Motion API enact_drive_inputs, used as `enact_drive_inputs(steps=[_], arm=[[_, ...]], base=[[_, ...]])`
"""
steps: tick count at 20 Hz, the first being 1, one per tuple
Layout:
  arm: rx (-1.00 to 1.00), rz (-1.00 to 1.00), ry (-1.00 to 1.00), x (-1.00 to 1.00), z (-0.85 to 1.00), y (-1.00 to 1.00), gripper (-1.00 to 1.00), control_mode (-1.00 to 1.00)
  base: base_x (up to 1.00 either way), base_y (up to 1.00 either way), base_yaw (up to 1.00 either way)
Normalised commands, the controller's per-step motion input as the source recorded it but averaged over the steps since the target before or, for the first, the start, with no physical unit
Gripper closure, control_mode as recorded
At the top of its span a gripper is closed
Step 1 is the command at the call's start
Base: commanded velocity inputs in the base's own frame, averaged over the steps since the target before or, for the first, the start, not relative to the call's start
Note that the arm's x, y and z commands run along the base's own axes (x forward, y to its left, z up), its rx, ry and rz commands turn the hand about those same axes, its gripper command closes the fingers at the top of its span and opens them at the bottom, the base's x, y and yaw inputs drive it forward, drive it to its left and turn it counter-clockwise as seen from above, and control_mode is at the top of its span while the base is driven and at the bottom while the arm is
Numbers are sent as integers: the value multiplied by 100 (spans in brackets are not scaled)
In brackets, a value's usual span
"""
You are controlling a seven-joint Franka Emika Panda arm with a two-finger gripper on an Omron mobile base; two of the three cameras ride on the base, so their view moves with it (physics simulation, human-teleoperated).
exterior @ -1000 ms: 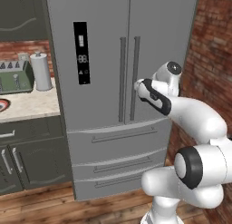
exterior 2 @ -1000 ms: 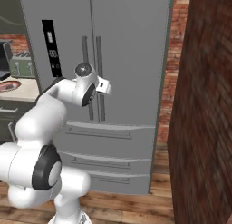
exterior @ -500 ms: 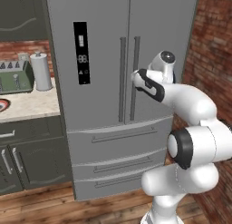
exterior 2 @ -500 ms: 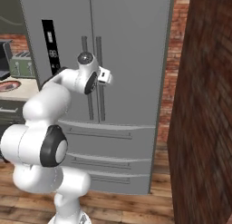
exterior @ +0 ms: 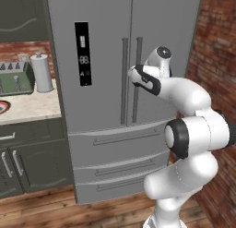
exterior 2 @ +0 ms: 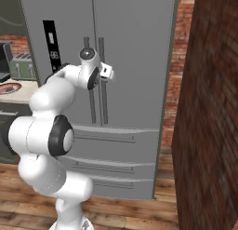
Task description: Place one of the steaks on the plate and the other in the bowl. Then place the bowl in the fridge.
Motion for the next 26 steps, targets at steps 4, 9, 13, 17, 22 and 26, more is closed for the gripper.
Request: enact_drive_inputs(steps=[4,9,13,17,22,26], arm=[[0,0,-4,43,-1,9,-100,-100],[0,2,1,61,0,-8,-100,-100],[0,3,1,55,0,-8,-100,-100],[0,1,0,49,-1,-1,-100,-100],[-1,2,0,33,-5,0,-100,-100],[0,2,-1,19,0,0,100,-100]], base=[[0,0,0],[0,0,0],[0,0,0],[0,0,0],[0,0,0],[0,0,0]])
